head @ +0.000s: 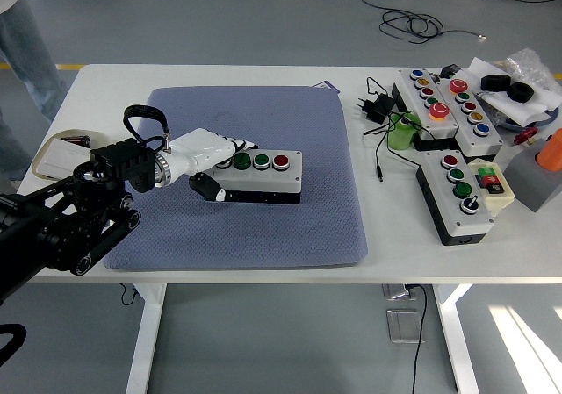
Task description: Pick up the button,place it on the desk,press the button,press the button
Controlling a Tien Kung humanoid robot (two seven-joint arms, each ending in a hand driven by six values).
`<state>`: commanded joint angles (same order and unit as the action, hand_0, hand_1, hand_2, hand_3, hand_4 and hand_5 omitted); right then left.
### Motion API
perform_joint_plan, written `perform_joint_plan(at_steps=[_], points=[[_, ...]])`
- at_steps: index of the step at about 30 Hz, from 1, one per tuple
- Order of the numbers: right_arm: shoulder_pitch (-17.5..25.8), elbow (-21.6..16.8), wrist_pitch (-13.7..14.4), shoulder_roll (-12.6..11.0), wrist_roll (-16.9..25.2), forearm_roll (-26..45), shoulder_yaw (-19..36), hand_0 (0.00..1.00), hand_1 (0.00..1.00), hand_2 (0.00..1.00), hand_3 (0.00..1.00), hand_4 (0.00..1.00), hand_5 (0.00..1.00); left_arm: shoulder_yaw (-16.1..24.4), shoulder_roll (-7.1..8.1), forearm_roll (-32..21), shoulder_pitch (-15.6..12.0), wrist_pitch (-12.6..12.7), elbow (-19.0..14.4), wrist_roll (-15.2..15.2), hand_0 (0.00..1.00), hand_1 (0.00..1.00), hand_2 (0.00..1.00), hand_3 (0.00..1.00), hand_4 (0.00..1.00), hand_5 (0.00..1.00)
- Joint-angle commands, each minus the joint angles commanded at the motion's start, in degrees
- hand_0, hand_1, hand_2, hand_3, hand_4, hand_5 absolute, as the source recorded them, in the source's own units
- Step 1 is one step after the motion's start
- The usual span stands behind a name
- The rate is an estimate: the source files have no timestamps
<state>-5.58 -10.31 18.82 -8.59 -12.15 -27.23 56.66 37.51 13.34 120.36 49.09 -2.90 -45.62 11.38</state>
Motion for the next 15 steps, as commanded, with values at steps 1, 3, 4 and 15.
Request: perform_joint_plan(at_steps=[1, 3, 4, 15], points=[[0.0, 0.0, 0.0, 0.0, 0.0, 0.0, 0.0, 0.787, 0.797, 0.817, 0.751, 0.412, 0.479, 0.1, 0.04, -0.7, -0.1, -0.1, -0.1, -0.1, 0.785, 0.851, 0.872, 0.998, 0.821, 0.187], [0.1, 0.0, 0.0, 0.0, 0.0, 0.1, 0.0, 0.787, 0.797, 0.817, 0.751, 0.412, 0.479, 0.2, 0.06, -1.1, -0.1, -0.2, -0.2, -0.3, 0.812, 0.862, 0.89, 0.998, 0.854, 0.222], [0.1, 0.0, 0.0, 0.0, 0.0, 0.0, 0.0, 0.787, 0.797, 0.817, 0.751, 0.412, 0.479, 0.4, 0.08, -1.7, -0.2, -0.3, -0.2, -0.5, 0.812, 0.862, 0.89, 0.998, 0.854, 0.222], [0.3, 0.0, 0.1, 0.1, -0.1, 0.1, -0.2, 0.787, 0.797, 0.817, 0.751, 0.412, 0.479, 3.2, 0.58, -3.8, -1.2, -2.9, -2.9, -1.3, 0.861, 0.896, 0.91, 0.998, 0.89, 0.274]])
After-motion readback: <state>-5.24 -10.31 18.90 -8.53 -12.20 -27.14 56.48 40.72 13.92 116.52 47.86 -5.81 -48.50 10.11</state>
